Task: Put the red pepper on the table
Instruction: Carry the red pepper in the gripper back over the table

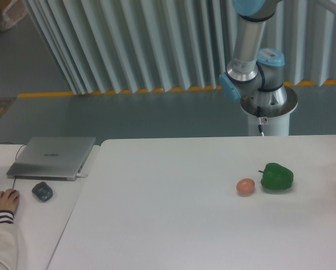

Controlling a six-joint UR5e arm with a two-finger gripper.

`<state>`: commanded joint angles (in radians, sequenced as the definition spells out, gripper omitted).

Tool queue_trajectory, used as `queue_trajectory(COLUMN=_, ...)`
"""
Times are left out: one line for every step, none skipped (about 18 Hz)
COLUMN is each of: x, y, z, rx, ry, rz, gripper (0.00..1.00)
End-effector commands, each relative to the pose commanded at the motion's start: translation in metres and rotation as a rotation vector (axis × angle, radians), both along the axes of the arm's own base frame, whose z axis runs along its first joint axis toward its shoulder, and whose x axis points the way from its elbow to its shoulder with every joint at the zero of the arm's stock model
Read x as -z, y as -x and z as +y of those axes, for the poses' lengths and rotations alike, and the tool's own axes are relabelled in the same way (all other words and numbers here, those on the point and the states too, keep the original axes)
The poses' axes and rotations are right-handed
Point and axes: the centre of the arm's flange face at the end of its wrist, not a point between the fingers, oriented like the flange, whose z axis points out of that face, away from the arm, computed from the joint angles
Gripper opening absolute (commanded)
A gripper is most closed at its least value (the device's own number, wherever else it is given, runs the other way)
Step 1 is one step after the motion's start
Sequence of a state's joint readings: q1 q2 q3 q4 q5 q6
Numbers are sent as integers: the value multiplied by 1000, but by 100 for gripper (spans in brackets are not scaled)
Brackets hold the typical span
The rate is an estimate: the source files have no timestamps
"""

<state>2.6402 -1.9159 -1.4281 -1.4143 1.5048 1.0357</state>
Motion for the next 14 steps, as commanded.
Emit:
queue_trajectory(x=1, y=-12, z=14, rx=3, ry=1, rz=-2, gripper=51)
queue_trajectory(x=2, y=-19, z=22, rx=17, ry=2, rz=-1, gripper=49)
queue_trajectory(x=5, y=-25, z=32, rx=35, ry=1, rz=0, gripper=48)
queue_trajectory(x=6, y=-32, z=42, rx=55, ry=-5, rz=14, gripper=48)
queue_trajectory(x=10, y=-42, z=55, rx=81, ry=-9, rz=25, gripper=48)
queue_trajectory(x=10, y=-47, z=60, rx=92, ry=-11, rz=27, gripper=48)
queue_trajectory(x=10, y=-53, z=67, rx=106, ry=-17, rz=36, gripper=48)
queue_trajectory(x=16, y=-60, z=74, rx=127, ry=-16, rz=39, gripper=48)
queue_trajectory(x=19, y=-63, z=78, rx=134, ry=-12, rz=45, gripper=48)
queue_trajectory(x=26, y=-65, z=83, rx=146, ry=8, rz=48, gripper=48)
queue_trajectory(x=31, y=-69, z=88, rx=160, ry=39, rz=64, gripper=48)
queue_trajectory(x=37, y=-76, z=94, rx=176, ry=61, rz=75, gripper=48)
queue_trajectory(x=42, y=-82, z=102, rx=181, ry=62, rz=76, gripper=48)
queue_trajectory(x=50, y=-86, z=111, rx=161, ry=59, rz=85, gripper=48)
